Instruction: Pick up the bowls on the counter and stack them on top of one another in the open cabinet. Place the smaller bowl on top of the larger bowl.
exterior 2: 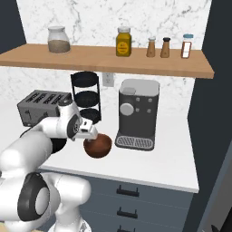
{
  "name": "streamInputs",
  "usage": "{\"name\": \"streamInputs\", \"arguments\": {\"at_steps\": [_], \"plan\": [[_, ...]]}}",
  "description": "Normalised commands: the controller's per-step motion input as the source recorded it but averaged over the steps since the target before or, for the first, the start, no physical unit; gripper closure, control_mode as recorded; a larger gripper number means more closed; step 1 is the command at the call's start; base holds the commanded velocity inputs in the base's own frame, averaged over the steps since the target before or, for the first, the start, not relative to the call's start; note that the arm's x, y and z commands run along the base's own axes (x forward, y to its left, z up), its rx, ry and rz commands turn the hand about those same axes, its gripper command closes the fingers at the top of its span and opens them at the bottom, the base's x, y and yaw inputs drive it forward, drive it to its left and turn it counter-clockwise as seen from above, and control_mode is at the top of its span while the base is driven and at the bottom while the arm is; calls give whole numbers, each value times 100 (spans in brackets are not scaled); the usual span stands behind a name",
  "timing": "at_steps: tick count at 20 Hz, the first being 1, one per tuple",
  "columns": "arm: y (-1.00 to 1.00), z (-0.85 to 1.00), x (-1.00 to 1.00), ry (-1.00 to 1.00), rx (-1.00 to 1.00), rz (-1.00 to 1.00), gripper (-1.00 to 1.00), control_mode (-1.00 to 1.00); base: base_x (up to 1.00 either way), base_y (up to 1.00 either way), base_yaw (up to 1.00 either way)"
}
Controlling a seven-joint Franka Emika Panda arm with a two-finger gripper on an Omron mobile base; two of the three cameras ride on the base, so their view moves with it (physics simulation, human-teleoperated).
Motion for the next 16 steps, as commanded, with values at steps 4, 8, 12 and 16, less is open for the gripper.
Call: {"name": "streamInputs", "arguments": {"at_steps": [4,8,12,16], "plan": [[0,-32,39,0,0,-2,-100,-100,0,0,0],[0,-30,32,0,0,0,-100,-100,0,0,0],[0,-32,14,0,-2,0,-100,-100,0,0,0],[-3,-37,10,0,-2,0,-100,-100,0,0,0]]}}
